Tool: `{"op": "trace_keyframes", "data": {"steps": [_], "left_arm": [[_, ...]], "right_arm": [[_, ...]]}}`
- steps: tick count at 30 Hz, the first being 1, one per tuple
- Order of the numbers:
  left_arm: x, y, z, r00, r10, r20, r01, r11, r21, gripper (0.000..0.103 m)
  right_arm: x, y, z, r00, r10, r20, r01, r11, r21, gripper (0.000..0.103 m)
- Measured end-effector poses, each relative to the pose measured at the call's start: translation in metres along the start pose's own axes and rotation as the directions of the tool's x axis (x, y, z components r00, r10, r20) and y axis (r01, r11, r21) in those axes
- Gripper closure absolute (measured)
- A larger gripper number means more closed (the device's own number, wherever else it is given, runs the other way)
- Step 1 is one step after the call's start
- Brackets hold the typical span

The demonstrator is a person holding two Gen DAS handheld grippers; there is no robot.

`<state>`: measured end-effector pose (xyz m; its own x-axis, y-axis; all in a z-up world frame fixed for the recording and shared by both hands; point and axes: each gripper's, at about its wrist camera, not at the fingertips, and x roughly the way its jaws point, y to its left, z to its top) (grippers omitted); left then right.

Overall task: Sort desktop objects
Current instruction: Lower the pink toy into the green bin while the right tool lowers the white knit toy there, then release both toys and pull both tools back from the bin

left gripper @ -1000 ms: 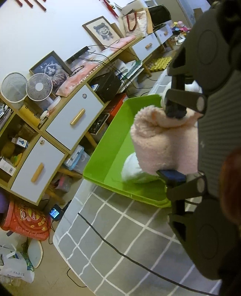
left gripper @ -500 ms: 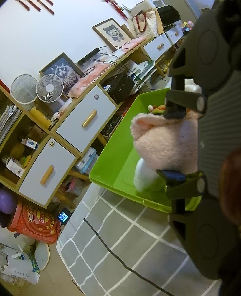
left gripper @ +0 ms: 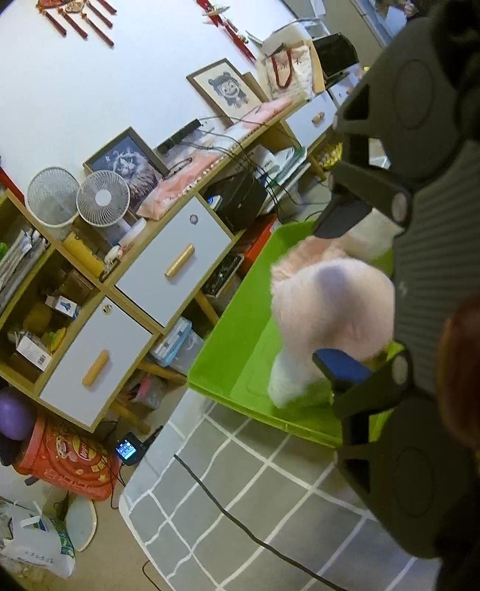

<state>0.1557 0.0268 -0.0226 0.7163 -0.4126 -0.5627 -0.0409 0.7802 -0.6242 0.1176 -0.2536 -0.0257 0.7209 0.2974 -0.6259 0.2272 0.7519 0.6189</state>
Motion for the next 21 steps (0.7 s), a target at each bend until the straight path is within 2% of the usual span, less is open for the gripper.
{"op": "trace_keyframes", "data": {"steps": [3, 5, 14, 18, 21], "left_arm": [[-0.001, -0.004, -0.001, 1.000, -0.012, -0.020, 0.013, 0.999, 0.031, 0.052], [0.006, -0.005, -0.004, 0.999, -0.008, -0.040, 0.010, 0.999, 0.044, 0.056], [0.043, -0.007, -0.021, 0.995, 0.029, -0.098, -0.025, 0.999, 0.045, 0.066], [0.066, -0.006, -0.033, 0.985, 0.048, -0.164, -0.046, 0.999, 0.014, 0.069], [0.074, -0.010, -0.038, 0.987, 0.059, -0.152, -0.056, 0.998, 0.020, 0.069]], "right_arm": [[-0.003, -0.002, 0.002, 1.000, 0.003, 0.003, -0.003, 1.000, 0.008, 0.052], [-0.005, -0.004, 0.003, 1.000, 0.003, 0.005, -0.003, 1.000, 0.012, 0.052], [-0.008, -0.006, 0.000, 1.000, -0.006, -0.005, 0.006, 1.000, 0.013, 0.052], [-0.010, -0.006, -0.003, 1.000, -0.008, -0.025, 0.008, 1.000, 0.008, 0.052], [-0.009, -0.004, -0.005, 0.998, -0.026, -0.050, 0.025, 1.000, -0.009, 0.052]]}}
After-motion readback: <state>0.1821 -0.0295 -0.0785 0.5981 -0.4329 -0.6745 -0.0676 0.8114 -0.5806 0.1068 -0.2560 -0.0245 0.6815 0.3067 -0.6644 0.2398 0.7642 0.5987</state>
